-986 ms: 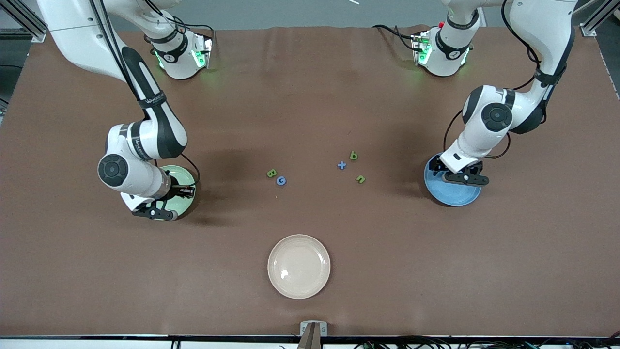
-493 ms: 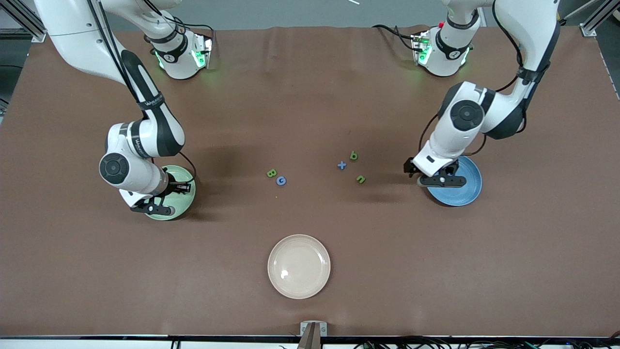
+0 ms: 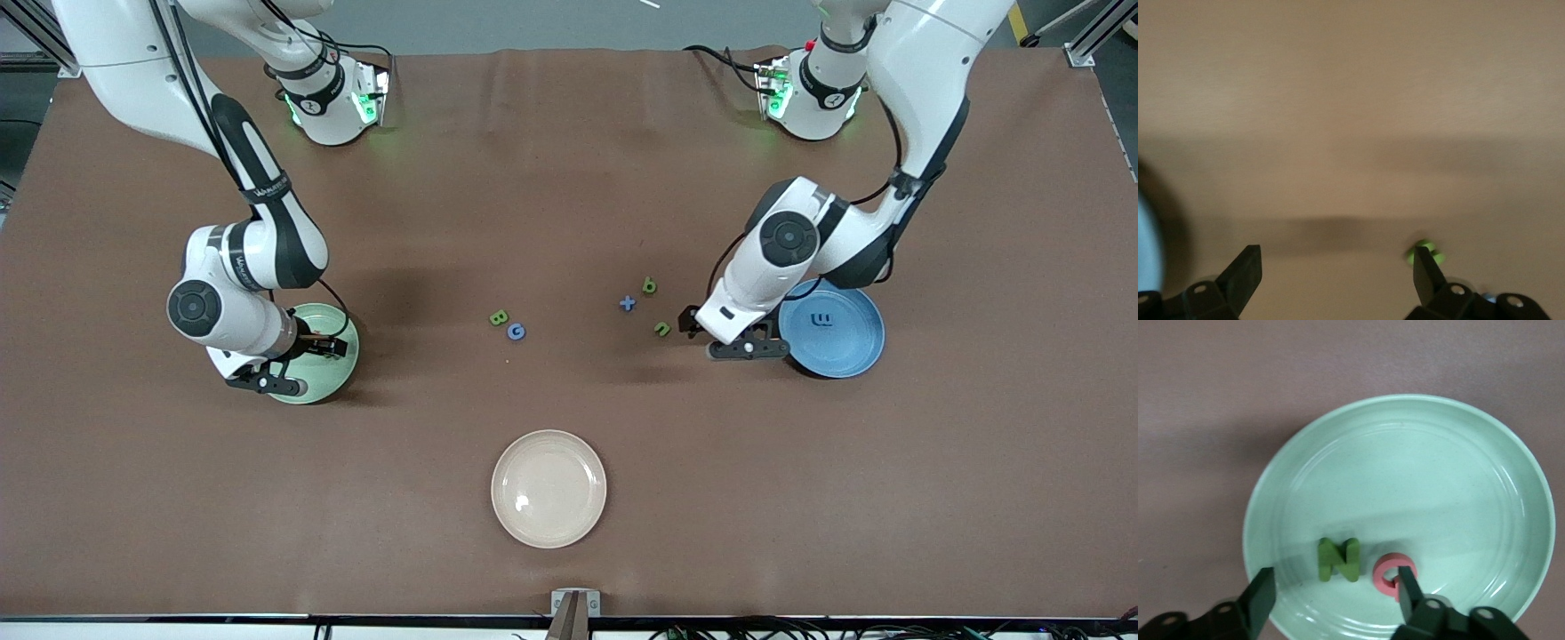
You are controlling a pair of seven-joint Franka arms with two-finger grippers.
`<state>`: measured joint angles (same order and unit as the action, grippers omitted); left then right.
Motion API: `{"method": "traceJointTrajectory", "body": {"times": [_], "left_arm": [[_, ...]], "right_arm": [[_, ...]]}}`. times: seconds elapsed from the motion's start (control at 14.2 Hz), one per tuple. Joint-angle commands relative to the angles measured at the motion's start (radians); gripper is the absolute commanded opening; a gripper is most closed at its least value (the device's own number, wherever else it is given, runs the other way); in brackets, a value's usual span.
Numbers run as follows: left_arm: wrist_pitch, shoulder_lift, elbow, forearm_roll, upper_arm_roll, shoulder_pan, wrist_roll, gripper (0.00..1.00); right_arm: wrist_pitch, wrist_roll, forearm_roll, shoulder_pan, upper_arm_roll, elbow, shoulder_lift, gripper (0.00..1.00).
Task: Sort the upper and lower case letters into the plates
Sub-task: 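Grasp the green u with the left gripper while the right gripper reaches the B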
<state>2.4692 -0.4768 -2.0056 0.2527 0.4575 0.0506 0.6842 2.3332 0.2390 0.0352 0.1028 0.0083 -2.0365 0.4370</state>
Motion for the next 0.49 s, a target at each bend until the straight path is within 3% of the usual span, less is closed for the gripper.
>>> {"method": "traceJointTrajectory", "body": {"times": [0.0,0.42], "left_arm": [[-0.026,-0.083,0.097,0.005,-0.002,0.046,0.028,1.00],[-0.046,-0.167,0.168,0.059,-0.052,0.139,0.052,1.00]], "right_arm": [[-0.017,0.148,0.011,0.070,0.021,-0.010,-0.038,1.00],[0.159,0.529,0.009,0.303,0.018,-0.016,0.015,1.00]]}}
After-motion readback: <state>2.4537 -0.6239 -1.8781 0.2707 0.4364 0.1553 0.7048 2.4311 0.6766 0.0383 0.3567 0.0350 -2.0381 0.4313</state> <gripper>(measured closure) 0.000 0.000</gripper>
